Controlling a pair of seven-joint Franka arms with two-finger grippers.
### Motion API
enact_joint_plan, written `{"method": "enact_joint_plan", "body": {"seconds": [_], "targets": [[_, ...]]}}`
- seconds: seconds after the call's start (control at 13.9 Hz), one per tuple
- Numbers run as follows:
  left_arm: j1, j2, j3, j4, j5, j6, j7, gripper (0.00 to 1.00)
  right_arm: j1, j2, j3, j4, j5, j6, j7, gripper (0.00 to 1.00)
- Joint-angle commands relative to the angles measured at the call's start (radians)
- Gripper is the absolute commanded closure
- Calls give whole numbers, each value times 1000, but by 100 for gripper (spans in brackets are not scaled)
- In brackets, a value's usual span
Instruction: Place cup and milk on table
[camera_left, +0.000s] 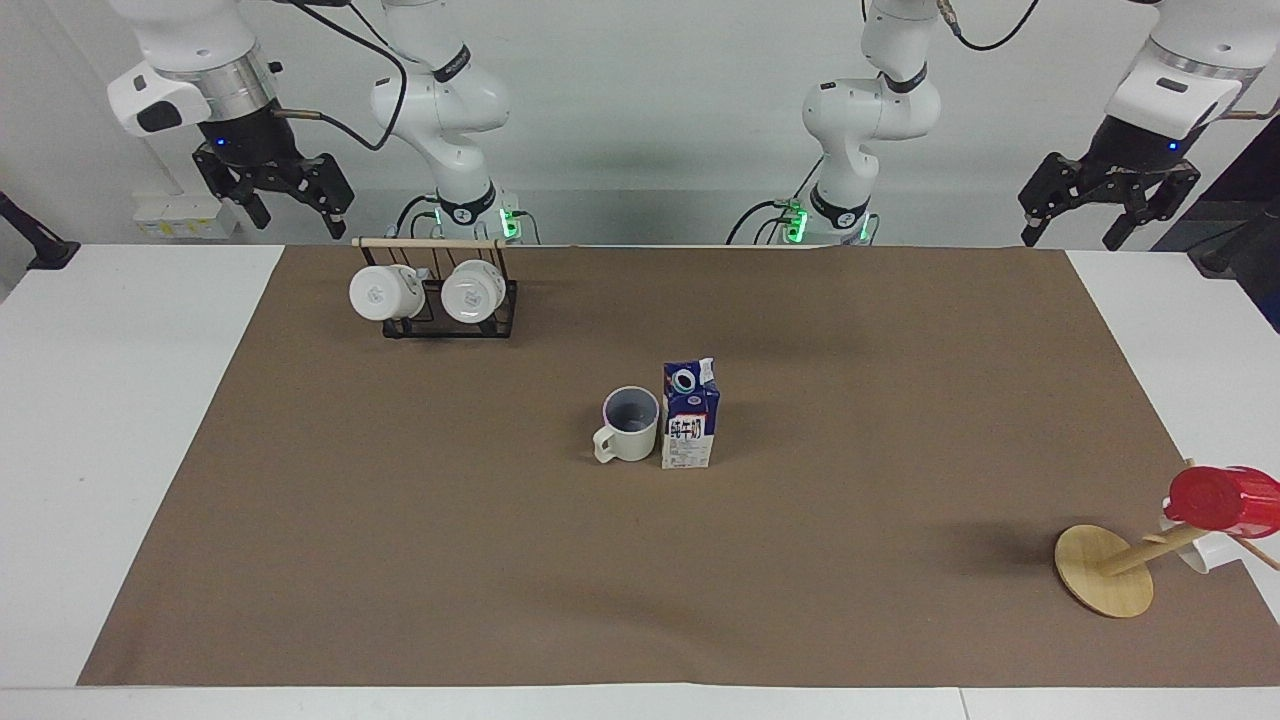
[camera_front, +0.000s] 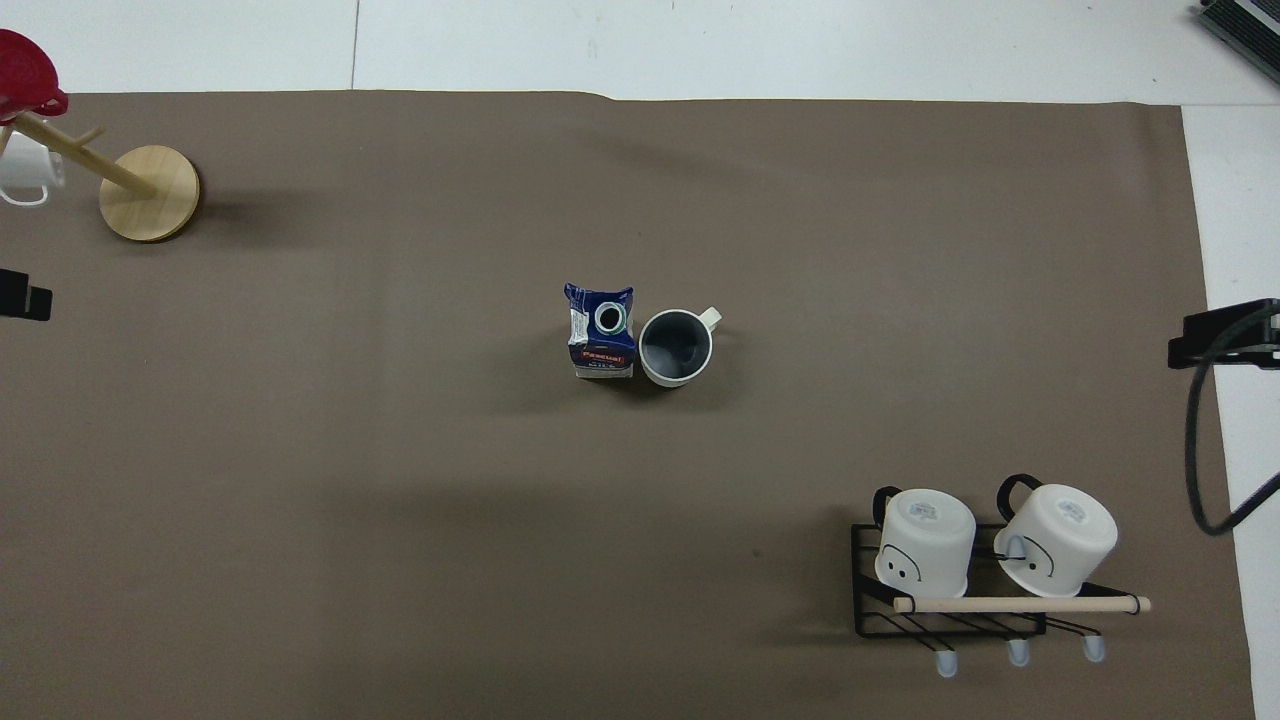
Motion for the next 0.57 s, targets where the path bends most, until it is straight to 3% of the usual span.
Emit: {"method": "enact_joint_plan", "body": {"seconds": [0.0,0.5], "targets": [[15,-8,-10,4,4,-25,11,0,-9,13,0,24,3,-6,-33,0],[15,-14,-10,-9,4,-27,10,0,-11,8,0,21,3,-7,-33,0]]}}
